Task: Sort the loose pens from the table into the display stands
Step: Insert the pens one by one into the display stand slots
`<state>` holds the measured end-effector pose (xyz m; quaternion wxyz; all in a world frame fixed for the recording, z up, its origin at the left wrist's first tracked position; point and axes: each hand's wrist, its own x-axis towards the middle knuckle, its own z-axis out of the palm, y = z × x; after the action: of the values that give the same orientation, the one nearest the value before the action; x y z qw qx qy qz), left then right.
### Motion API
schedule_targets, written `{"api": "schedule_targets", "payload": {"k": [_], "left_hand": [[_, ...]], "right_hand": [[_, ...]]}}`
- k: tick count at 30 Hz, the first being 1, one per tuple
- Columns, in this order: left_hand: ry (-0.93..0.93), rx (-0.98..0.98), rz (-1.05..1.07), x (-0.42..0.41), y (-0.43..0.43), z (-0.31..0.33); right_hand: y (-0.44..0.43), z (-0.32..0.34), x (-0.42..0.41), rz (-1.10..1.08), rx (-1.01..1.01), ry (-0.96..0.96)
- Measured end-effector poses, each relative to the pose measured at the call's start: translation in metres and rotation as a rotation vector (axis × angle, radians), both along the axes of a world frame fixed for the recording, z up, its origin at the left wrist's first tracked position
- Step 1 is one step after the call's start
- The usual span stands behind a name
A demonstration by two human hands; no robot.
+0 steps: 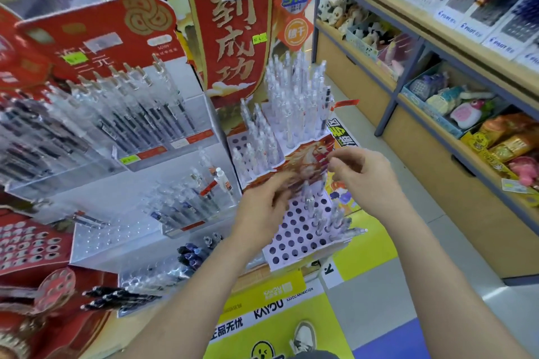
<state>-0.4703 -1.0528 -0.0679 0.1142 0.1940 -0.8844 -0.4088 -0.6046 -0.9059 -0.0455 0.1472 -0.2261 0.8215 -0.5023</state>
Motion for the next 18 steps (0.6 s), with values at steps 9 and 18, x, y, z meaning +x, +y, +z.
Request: {"api": "schedule_targets", "payload": {"k": [9,18], "left_hand": [[0.290,0.344,0.251,0.143,-0.047,0.065],[0.288,0.161,0.503,0.359,-0.141,0.065]], "right_hand": [[-0.063,0.071,0.113,0.248,-0.124,0.006],[-0.186,0.077,0.295,0.550,-0.072,0.032]]}}
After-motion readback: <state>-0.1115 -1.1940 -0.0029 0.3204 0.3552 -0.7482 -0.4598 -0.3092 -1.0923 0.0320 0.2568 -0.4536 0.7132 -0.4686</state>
